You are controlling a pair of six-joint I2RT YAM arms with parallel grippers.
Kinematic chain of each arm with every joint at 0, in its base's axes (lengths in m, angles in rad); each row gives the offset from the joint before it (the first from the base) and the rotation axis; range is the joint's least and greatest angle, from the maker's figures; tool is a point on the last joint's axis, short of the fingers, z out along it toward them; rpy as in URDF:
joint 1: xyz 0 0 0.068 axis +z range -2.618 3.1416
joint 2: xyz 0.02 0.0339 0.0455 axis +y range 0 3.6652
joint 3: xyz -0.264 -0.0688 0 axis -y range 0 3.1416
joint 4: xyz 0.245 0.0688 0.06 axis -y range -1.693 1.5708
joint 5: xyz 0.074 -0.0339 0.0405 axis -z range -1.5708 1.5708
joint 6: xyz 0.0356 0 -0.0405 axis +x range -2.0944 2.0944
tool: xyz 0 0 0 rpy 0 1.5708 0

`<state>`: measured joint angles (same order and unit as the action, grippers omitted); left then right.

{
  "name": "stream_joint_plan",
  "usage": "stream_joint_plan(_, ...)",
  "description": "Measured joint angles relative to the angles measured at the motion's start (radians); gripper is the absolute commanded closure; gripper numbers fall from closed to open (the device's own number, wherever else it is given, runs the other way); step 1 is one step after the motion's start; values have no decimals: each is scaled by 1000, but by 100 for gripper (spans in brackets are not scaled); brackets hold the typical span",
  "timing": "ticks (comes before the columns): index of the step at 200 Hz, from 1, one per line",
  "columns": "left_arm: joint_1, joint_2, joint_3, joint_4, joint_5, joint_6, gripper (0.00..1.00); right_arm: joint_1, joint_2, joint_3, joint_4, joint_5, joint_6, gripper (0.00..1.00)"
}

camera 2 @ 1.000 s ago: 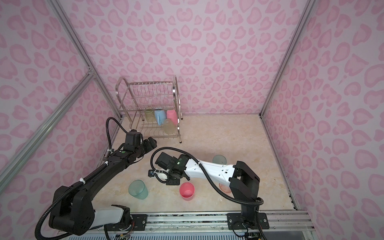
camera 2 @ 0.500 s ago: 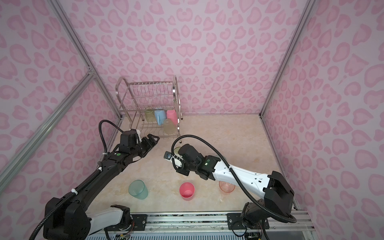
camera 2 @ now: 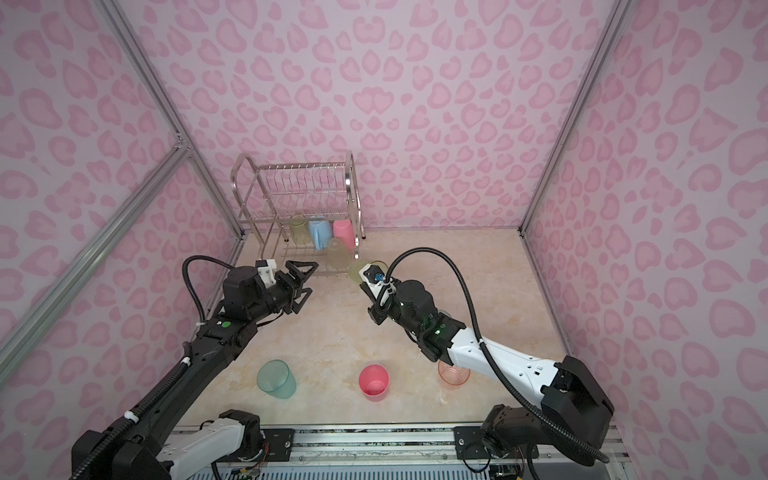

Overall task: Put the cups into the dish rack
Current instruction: 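Lift the green glass cup toward the left gripper while the left gripper approaches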

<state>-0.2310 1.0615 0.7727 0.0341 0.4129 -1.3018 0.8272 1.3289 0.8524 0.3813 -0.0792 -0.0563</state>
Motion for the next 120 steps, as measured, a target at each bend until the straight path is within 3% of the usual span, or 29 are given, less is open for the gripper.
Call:
stream_joint_plan(39,-2,-25,-68,152,55,-202,3,-9,50,-3,174,-8,98,100)
stream_joint_plan(69,-23,32,-84,302,105,-347,3,-9,95,15,244,-36,151,100)
stream_joint_plan(120,-104,137,-46,467,146,-465,3,3,147,58,287,-76,177,100)
